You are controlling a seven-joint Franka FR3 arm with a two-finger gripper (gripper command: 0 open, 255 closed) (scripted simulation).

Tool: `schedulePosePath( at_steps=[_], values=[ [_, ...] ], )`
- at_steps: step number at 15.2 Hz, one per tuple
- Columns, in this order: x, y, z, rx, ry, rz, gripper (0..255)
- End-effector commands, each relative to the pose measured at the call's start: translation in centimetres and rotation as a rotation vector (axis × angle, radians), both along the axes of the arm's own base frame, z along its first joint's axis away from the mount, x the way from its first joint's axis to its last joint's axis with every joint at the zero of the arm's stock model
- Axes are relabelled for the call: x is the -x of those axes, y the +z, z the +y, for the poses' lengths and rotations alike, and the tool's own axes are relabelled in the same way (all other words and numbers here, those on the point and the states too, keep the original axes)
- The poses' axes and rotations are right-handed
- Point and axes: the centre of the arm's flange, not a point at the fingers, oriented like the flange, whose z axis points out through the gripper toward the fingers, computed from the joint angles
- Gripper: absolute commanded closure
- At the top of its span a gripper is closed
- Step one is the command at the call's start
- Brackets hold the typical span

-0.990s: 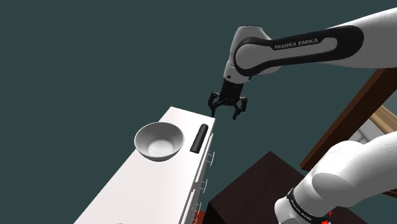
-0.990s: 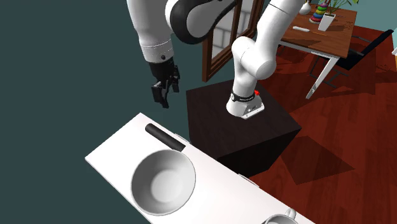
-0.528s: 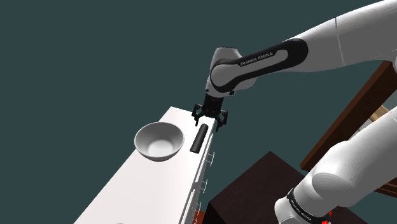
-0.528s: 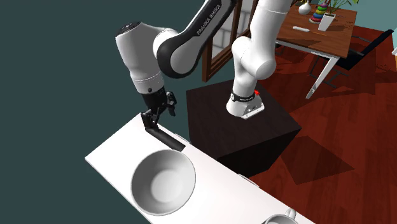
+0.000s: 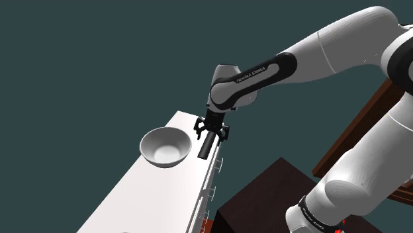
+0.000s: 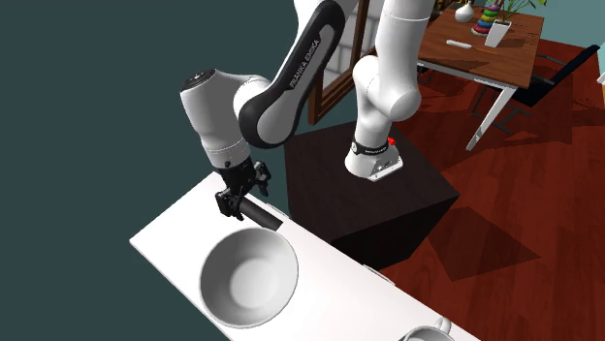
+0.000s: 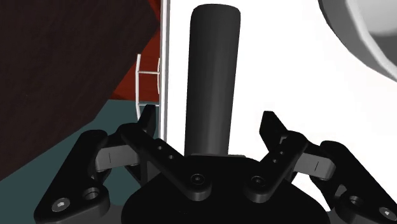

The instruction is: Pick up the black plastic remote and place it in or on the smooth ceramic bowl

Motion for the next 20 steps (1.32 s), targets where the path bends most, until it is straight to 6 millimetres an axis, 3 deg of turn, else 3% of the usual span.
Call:
schedulePosePath(
  at_steps=[1, 9, 10, 20],
  values=[
    [-0.02, -1.04, 0.36, 0.000, -0.001, 0.000, 0],
    [0.01, -1.34, 0.42, 0.000, -0.001, 0.000, 0],
    [0.01, -1.34, 0.42, 0.000, -0.001, 0.000, 255],
    [0.01, -0.81, 0.42, 0.000, -0.001, 0.000, 255]
  ],
)
